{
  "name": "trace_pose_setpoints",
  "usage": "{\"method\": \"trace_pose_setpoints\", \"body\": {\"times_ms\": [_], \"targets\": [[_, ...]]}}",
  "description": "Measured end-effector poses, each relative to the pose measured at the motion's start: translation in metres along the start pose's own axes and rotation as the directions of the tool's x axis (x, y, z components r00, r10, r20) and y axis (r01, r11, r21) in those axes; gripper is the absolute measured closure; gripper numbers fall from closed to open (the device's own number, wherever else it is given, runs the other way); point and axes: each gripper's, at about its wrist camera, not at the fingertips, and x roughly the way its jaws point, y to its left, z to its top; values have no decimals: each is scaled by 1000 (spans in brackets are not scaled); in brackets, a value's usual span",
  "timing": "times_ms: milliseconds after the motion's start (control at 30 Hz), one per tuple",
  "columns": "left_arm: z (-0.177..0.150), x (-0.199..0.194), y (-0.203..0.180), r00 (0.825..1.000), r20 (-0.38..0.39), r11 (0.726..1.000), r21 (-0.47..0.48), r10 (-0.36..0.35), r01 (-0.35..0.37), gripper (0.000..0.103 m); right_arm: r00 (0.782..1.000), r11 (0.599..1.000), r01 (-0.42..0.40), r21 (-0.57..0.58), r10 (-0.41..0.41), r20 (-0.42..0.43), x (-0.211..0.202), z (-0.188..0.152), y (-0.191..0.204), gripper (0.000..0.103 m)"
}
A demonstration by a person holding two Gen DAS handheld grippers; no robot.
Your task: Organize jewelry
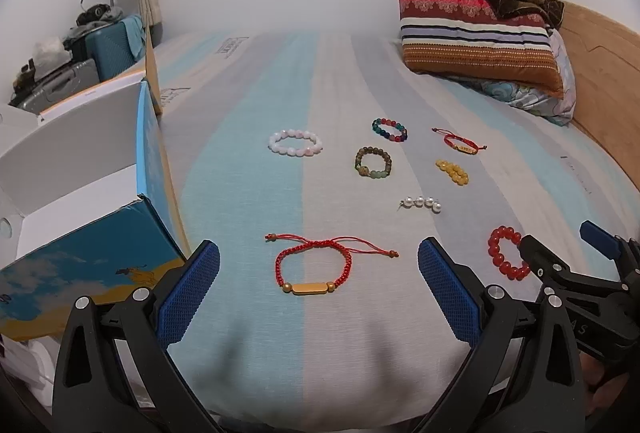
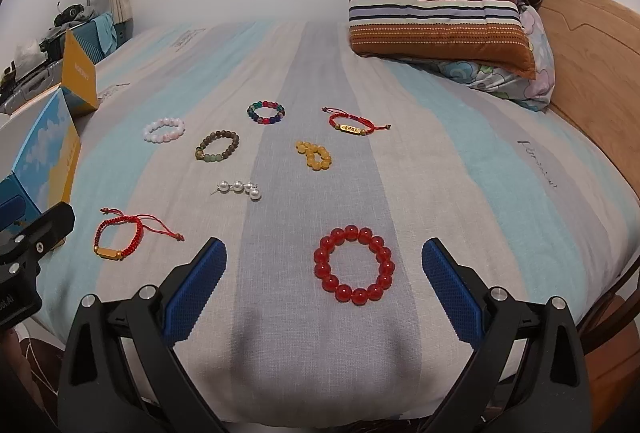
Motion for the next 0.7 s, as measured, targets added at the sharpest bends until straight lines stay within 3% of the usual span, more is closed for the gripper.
{"method": "trace_pose_setpoints", "body": {"times_ms": [700], "targets": [[-2,5,-3,1000,-13,1000,-3,-5,5,6,1000,1000,9,-4,-9,0,-1,1,-2,9]]}}
